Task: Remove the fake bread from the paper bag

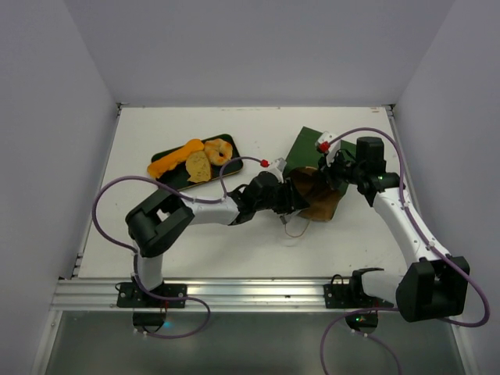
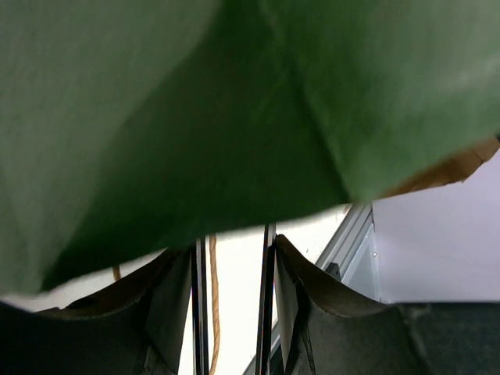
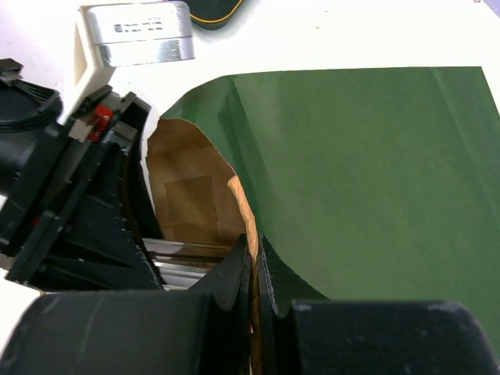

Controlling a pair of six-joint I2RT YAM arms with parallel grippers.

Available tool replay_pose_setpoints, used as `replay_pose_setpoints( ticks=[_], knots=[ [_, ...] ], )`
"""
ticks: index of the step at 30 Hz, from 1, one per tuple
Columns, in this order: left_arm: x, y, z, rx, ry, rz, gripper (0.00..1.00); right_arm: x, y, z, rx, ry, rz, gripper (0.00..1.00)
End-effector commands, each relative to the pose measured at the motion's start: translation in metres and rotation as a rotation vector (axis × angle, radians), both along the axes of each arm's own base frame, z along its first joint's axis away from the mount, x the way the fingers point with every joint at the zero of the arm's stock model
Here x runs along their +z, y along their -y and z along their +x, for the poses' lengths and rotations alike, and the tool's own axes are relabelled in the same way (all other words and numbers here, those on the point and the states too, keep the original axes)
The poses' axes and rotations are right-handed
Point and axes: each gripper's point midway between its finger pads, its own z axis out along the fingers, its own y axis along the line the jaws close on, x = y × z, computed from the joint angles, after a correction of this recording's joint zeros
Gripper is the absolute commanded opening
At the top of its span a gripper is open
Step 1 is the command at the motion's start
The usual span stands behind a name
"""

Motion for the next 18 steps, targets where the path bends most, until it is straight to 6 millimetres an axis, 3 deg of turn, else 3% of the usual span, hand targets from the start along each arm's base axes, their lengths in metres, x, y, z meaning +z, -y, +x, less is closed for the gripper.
replay_pose_setpoints(
  ticks=[1, 18],
  knots=[
    [0.026, 0.018, 0.017, 0.021, 0.079, -0.061, 0.47, 0.012, -0.005, -0.001, 0.013, 0.036, 0.039, 0.0],
    [0.014, 0.039, 0.04, -0.001, 0.109, -0.027, 0.47, 0.012, -0.009, -0.005, 0.034, 0.023, 0.057, 0.0]
  ],
)
